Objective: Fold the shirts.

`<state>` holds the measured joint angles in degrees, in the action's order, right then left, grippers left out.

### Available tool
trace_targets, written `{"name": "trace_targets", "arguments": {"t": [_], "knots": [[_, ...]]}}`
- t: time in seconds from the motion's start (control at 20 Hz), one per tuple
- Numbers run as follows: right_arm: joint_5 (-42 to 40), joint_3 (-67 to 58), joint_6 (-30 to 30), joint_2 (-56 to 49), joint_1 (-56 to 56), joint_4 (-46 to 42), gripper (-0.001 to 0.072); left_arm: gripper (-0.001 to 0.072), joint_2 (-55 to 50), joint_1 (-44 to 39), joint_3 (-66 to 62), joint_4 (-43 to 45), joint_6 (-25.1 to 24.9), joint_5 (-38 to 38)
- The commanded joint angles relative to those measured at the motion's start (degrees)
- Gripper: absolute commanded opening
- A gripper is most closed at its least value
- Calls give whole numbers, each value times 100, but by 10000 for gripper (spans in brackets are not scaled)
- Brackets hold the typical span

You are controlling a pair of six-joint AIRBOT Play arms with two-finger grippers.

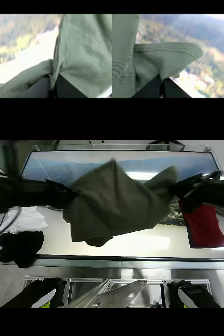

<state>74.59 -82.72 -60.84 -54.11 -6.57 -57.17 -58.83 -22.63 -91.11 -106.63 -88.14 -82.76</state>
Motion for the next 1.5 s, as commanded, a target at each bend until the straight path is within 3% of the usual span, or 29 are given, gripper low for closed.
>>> {"name": "trace_targets", "arguments": {"t": [0.0, 0.1, 0.25, 0.4, 0.45, 0.5, 0.55, 0.65, 0.7, 0.85, 1.05, 1.25, 1.45], "knots": [[343, 627, -262, -999, -52, 81, 24, 20, -678, -31, 942, 146, -44, 138], [105, 1130, -262, -1596, -81, 68, 24, 20, -1187, -31, 1493, 50, -262, 538], [-433, 1652, -221, -2452, -81, 87, 24, 20, -1980, 120, 1991, -907, -999, 1180], [-525, 1692, -214, -3176, -79, 175, 26, 22, -2758, 308, 1987, -1609, -1425, 1248], [-542, 1687, -190, -3322, -79, 168, 31, 85, -2949, 348, 1904, -1593, -1539, 1163], [-586, 1681, -144, -3388, -63, 122, 32, 520, -3119, 407, 1773, -1596, -1602, 999], [-664, 1659, -136, -3386, -31, -20, 74, 689, -3239, 487, 1611, -1596, -1578, 820], [-621, 1451, -361, -3311, 107, -411, 402, 688, -3407, 745, 1165, -1591, -1578, 175], [-527, 1309, -531, -3233, 208, -592, 435, 688, -3416, 861, 990, -1591, -1578, -140], [-352, 1178, -605, -2820, 581, -649, 435, 688, -3108, 1191, 1067, -1593, -1576, -577], [-22, 1775, -693, -2245, 802, -428, 435, 688, -2033, 1292, 2702, -1596, -1674, -280], [-289, 3018, -450, -2009, 782, 389, 437, 687, -1266, 1180, 4360, -1602, -1969, 1394], [-745, 3657, -37, -2050, 702, 632, 441, 687, -1425, 1189, 4546, -1617, -2371, 2374]]}}
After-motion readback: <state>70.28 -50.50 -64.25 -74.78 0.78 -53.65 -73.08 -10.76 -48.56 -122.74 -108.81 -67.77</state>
